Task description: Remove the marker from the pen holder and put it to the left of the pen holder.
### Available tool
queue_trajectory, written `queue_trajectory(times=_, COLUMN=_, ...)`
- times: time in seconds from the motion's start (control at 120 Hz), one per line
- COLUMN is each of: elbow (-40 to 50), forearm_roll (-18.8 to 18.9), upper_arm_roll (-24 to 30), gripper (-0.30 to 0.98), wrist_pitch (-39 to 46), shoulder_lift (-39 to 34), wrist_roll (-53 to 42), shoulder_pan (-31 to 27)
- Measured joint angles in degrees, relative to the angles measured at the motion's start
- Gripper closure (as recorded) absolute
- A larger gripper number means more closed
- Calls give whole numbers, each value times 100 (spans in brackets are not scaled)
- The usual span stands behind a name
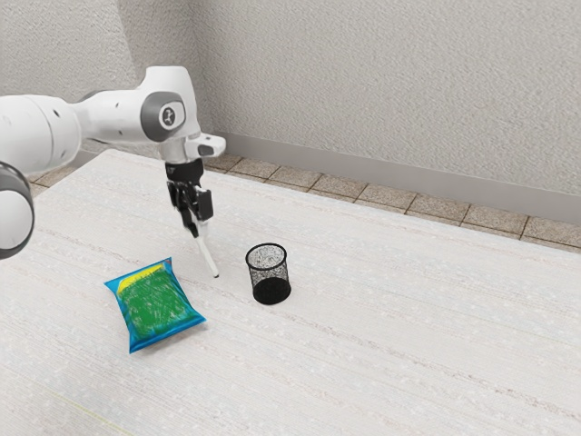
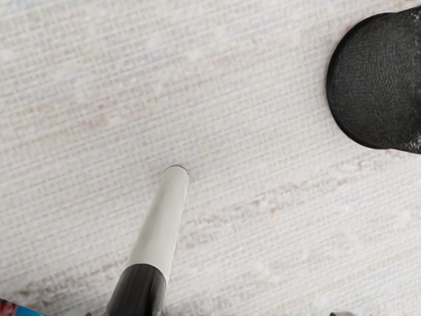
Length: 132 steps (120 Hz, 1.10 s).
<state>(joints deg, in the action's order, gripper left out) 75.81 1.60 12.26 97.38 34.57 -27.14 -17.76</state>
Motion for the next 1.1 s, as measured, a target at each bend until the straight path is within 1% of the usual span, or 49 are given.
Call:
queue_trajectory(times=0.117, elbow=363, forearm_roll=-11, upper_arm_roll=72, gripper=11, wrist_pitch=-8, shoulder_lift=-481, wrist_roll=-75, shoulder_pan=32)
queue_trajectory(times=0.25, elbow=809, forearm_roll=-19, upper_arm_roll=99, gripper=6, wrist_pitch=2, shoulder_lift=-923, wrist_roll=-144, shoulder_pan=34)
queue_trajectory(times=0.333, elbow=1078, forearm_roll=-18, upper_arm_roll=184, gripper=4, wrist_pitch=19, shoulder_lift=-1234, wrist_roll=-180, shoulder_pan=41)
queue_trajectory(times=0.442, elbow=1162, forearm_roll=-11, upper_arm_roll=219, gripper=2, wrist_pitch=33, shoulder_lift=-1417, wrist_roll=-221, shoulder_pan=74)
queue_trajectory(times=0.575, elbow=1404, forearm_roll=39, upper_arm_roll=217, gripper=1, wrist_pitch=39, shoulder_lift=-1840, wrist_roll=-263, shoulder_pan=271)
queue_trajectory(times=0.65, elbow=1480, forearm_roll=216, upper_arm_roll=216, gripper=1, wrist_pitch=36, shoulder_lift=-2077, wrist_roll=-283, shoulder_pan=440)
queue_trajectory(times=0.883, elbow=1464, forearm_roll=569, upper_arm_roll=235, gripper=0, wrist_pitch=-26, shoulder_lift=-2351, wrist_roll=-336, shoulder_pan=730)
queue_trajectory(times=0.983, elbow=1380, forearm_roll=638, upper_arm_roll=246, gripper=0, wrist_pitch=-66, shoulder_lift=-2389, wrist_roll=-353, shoulder_pan=874)
queue_trajectory(times=1.1, elbow=1355, forearm_roll=671, upper_arm_roll=255, gripper=0, wrist_pitch=-110, shoulder_lift=-2429, wrist_roll=-370, shoulder_pan=901)
